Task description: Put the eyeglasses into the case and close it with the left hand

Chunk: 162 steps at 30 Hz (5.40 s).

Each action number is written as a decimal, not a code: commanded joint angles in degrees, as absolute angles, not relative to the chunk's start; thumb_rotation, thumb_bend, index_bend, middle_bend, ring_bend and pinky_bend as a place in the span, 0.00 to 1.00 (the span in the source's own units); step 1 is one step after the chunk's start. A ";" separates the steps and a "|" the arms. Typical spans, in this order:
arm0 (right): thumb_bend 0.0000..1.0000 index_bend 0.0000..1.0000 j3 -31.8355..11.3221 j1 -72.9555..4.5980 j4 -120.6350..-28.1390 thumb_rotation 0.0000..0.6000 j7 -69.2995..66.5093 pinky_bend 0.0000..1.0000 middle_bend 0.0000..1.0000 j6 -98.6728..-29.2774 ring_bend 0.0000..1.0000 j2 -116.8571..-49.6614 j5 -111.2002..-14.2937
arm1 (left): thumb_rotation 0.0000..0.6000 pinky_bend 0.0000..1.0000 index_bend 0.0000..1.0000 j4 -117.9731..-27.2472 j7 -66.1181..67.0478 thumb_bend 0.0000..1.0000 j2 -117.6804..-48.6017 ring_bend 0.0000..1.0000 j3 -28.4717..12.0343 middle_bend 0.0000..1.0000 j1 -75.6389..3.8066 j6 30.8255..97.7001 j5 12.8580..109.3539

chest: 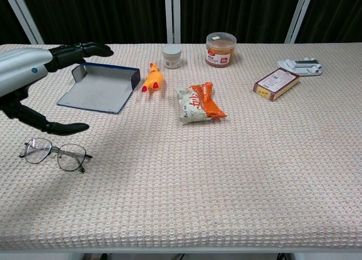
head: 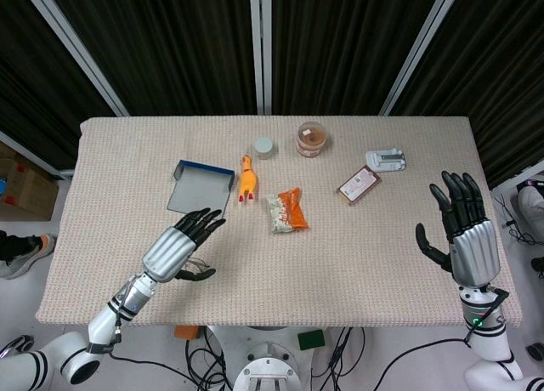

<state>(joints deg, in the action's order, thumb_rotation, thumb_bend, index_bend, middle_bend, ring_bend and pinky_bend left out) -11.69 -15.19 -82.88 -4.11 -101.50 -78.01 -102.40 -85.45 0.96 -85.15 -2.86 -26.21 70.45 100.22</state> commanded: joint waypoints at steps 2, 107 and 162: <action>0.50 0.00 -11.50 -14.94 -82.17 1.00 -5.28 0.00 0.00 -101.69 0.00 -78.03 -101.52 | 0.74 0.14 0.04 -85.29 1.29 0.17 -85.22 0.00 -3.16 0.00 -26.53 71.24 99.76; 0.50 0.00 -9.30 -13.82 -76.19 1.00 -8.85 0.00 0.00 -99.68 0.00 -77.10 -96.03 | 1.00 0.17 0.60 -65.69 4.59 0.40 -89.88 0.01 -9.74 0.09 -37.81 57.84 83.50; 0.52 0.00 -9.50 -13.93 -74.22 1.00 -10.29 0.00 0.00 -98.29 0.00 -77.12 -94.20 | 1.00 0.14 0.20 -22.19 -7.07 0.38 -112.14 0.00 -8.59 0.01 -52.88 46.91 80.36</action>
<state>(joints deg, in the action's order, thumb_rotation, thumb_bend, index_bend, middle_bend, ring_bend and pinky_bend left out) -9.50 -13.93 -74.22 -10.30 -98.29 -77.12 -94.20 -22.14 -7.12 -112.19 -8.62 -52.97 46.74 80.33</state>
